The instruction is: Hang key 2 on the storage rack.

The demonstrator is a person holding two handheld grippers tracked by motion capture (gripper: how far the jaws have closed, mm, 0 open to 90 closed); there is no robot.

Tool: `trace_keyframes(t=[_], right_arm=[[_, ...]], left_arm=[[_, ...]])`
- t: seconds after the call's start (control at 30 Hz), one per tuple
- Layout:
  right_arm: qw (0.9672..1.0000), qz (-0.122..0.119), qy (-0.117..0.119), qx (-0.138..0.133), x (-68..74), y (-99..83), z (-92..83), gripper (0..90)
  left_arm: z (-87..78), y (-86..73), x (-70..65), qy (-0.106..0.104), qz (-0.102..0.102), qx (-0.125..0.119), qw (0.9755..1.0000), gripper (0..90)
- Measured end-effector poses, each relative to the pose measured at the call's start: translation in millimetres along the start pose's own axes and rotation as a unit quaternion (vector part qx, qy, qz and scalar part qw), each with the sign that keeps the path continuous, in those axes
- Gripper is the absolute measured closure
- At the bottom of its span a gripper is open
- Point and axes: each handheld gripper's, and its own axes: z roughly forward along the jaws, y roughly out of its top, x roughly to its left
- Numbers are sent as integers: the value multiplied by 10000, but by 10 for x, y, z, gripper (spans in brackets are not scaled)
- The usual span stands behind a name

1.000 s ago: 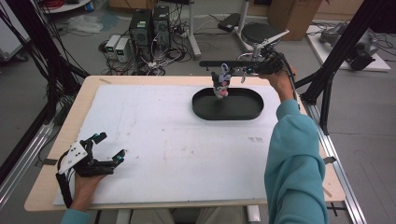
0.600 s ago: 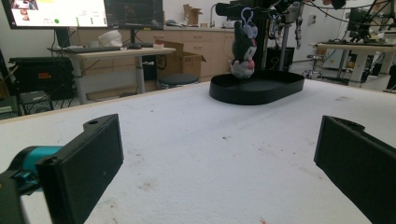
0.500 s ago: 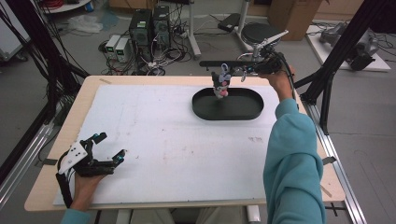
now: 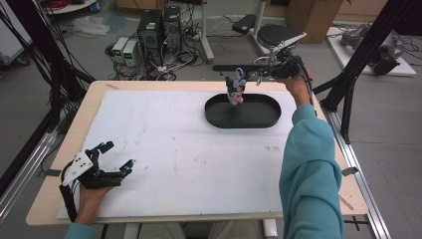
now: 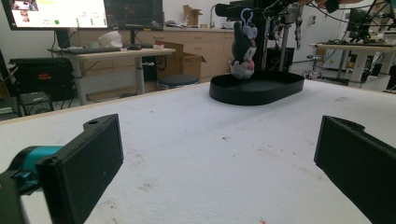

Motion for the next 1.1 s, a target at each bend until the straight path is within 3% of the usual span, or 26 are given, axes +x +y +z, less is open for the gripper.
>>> trace_keyframes(t=[0.67, 0.87, 1.0, 1.1], right_arm=[[9999, 113, -20, -68, -39, -35, -16, 821], [9996, 60, -2, -282, 10, -47, -131, 751], [9987, 178, 139, -467, 86, -69, -287, 585], [9958, 366, 124, -829, 176, -97, -449, 349]], left_arm=[[0, 0, -3, -9, 10, -4, 10000, 18], [0, 0, -4, -2, 13, -2, 10000, 17], [0, 0, -2, -13, 9, -4, 10000, 17], [1, 0, -4, 1, 13, -6, 10000, 17]])
